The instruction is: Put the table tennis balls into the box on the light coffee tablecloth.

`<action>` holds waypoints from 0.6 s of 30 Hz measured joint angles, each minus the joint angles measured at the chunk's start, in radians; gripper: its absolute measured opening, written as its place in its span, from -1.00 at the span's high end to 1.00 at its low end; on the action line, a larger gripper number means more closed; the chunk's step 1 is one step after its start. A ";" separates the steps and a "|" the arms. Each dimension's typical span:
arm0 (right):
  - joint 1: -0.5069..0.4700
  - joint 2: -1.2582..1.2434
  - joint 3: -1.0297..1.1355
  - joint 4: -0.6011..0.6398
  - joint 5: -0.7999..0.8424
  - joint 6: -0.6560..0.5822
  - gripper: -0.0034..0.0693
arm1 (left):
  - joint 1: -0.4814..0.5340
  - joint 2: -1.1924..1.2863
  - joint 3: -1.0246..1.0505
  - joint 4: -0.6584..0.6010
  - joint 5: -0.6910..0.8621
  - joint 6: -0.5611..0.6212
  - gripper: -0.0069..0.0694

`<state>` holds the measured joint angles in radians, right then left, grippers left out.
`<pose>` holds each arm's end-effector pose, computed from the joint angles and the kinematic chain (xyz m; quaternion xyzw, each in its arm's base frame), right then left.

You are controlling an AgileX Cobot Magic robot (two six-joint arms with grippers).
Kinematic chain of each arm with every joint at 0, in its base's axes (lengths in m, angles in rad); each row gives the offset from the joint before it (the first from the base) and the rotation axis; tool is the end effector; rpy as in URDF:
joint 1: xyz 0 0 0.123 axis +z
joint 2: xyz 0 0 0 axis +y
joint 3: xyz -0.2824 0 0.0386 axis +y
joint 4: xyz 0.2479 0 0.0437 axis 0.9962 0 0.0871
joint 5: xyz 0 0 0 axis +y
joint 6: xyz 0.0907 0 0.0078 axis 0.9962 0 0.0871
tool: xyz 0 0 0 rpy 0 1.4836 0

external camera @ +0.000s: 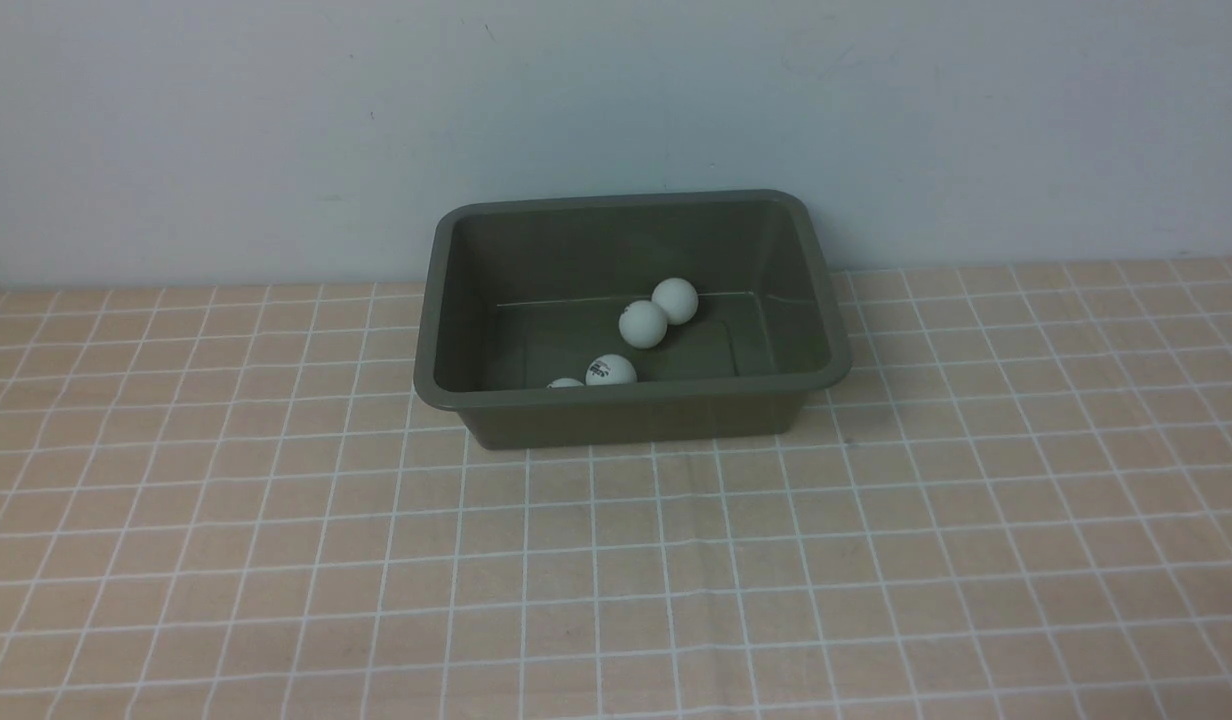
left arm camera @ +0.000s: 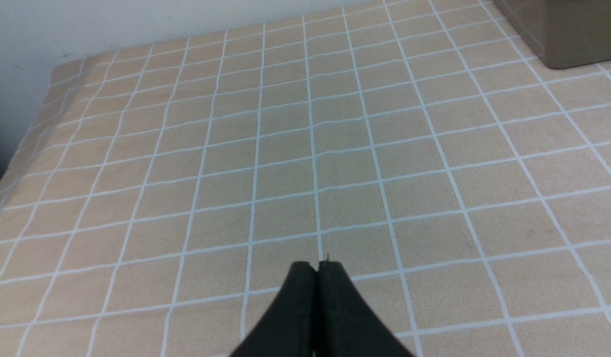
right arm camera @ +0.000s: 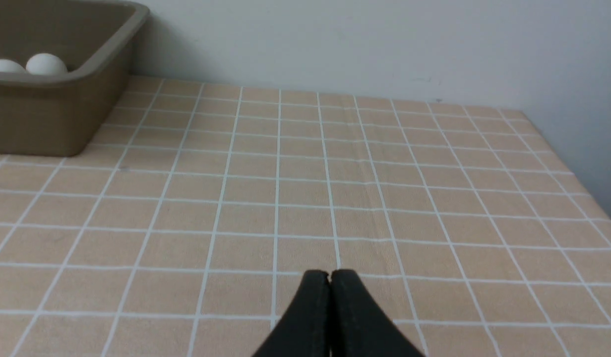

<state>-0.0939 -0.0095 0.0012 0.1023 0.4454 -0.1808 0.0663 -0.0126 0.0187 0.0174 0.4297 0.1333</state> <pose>0.0504 -0.0007 0.1735 -0.0104 0.8186 -0.0343 0.5732 0.0507 0.0040 0.1690 0.0318 0.8184 0.0646 0.5701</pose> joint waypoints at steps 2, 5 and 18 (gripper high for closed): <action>0.000 0.000 0.003 0.000 0.016 0.000 0.96 | 0.000 0.000 0.000 0.000 0.000 0.000 1.00; 0.000 0.000 0.011 0.000 0.012 0.000 0.96 | 0.000 0.000 0.000 0.000 0.000 0.000 1.00; 0.000 0.000 0.018 0.008 -0.027 0.004 0.96 | 0.000 0.000 0.000 0.001 0.000 0.000 1.00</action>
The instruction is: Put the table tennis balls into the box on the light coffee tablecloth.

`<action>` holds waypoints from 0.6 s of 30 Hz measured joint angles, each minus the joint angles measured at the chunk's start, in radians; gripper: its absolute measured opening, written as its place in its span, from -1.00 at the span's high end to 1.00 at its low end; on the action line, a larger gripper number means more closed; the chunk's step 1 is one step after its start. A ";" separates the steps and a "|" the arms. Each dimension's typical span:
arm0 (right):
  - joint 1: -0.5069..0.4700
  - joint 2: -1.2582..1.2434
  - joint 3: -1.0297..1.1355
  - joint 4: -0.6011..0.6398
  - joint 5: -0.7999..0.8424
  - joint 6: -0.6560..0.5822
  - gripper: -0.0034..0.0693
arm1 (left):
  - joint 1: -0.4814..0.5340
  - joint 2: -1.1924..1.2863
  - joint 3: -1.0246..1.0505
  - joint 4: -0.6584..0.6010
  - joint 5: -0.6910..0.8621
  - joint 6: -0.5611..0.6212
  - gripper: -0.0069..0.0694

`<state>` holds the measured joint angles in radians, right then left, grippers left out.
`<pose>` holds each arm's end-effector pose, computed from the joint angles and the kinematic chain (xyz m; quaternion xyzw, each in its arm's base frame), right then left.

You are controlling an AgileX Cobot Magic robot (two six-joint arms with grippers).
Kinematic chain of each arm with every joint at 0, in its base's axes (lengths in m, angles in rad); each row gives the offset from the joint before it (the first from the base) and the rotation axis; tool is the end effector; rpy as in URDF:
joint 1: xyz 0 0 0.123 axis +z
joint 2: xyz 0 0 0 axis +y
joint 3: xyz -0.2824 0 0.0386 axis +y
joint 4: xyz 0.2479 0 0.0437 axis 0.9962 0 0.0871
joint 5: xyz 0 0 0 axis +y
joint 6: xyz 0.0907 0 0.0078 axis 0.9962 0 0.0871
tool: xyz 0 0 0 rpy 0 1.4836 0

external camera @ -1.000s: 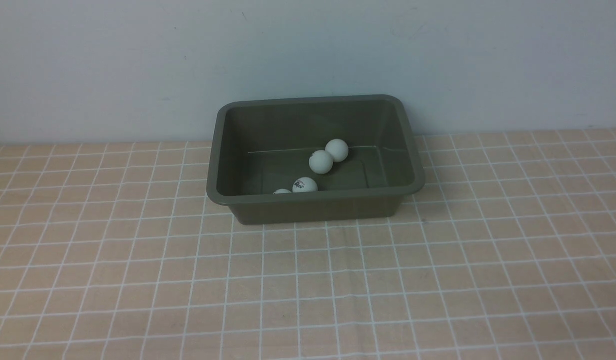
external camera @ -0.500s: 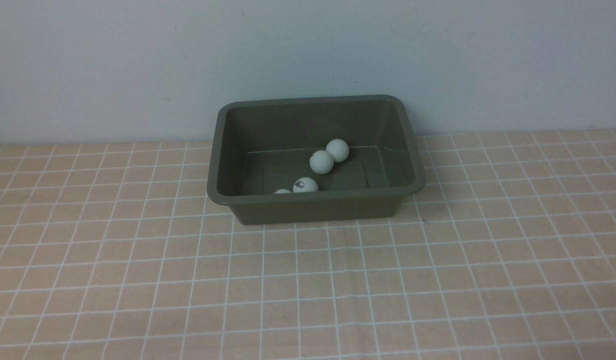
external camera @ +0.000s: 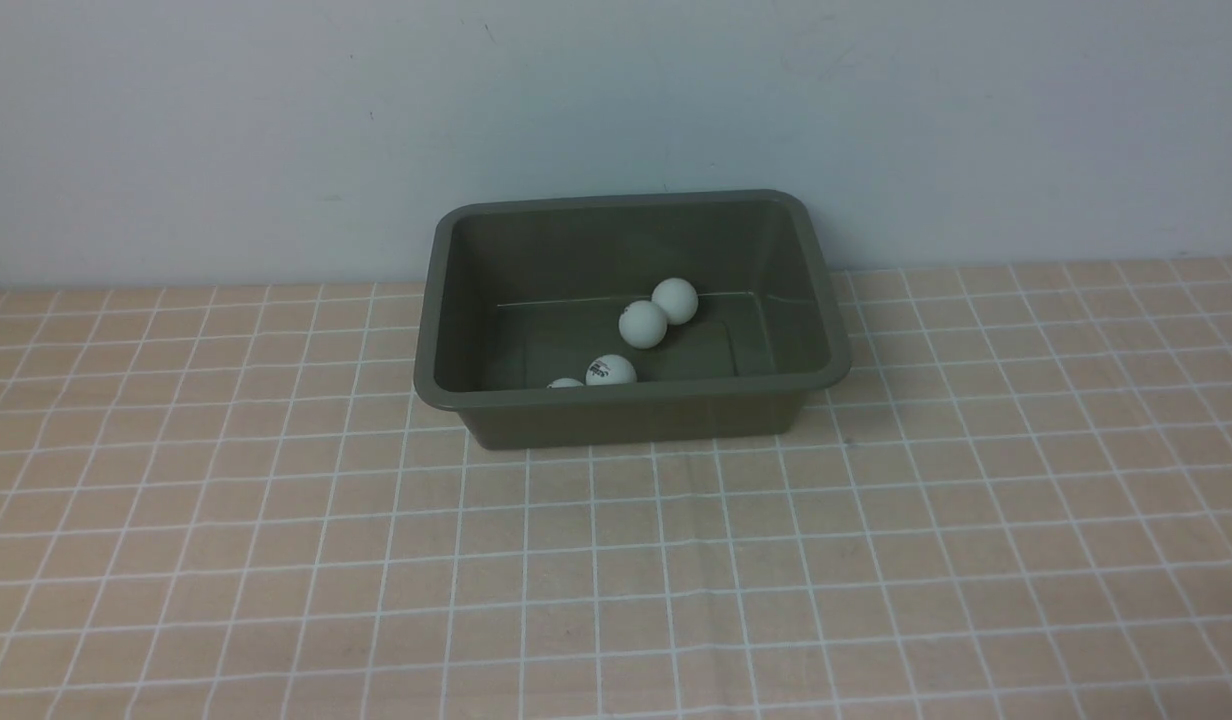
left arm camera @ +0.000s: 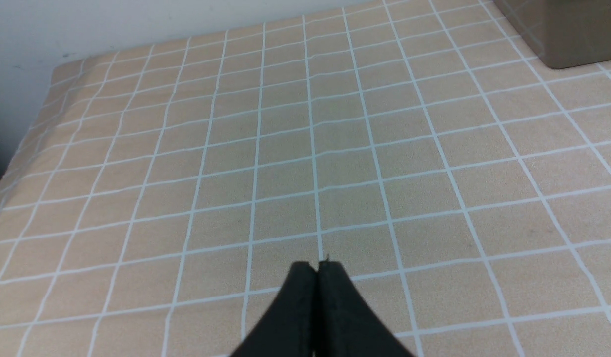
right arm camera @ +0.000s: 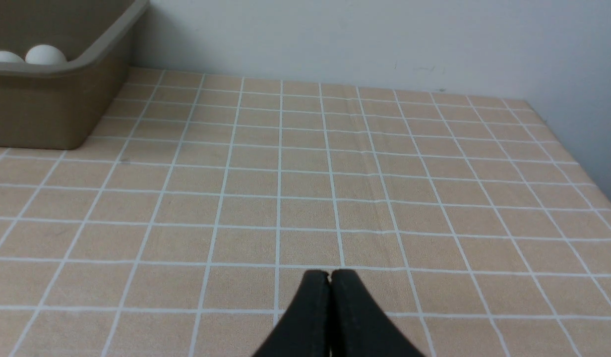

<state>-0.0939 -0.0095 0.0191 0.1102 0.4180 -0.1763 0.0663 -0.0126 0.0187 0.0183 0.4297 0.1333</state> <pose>0.0515 -0.0008 0.1699 -0.0054 0.8159 -0.0307 0.5774 0.0507 0.0041 0.1690 0.0321 0.8184 0.0650 0.5701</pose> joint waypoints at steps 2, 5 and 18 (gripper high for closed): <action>0.000 0.000 0.000 0.000 -0.001 0.000 0.96 | 0.000 0.000 0.000 0.000 0.000 0.000 1.00; 0.000 0.000 0.000 0.000 -0.002 0.000 0.96 | 0.000 0.000 0.000 0.000 0.000 0.000 1.00; 0.000 0.000 0.001 -0.001 -0.006 0.000 0.96 | 0.000 0.000 0.000 0.000 0.000 0.000 1.00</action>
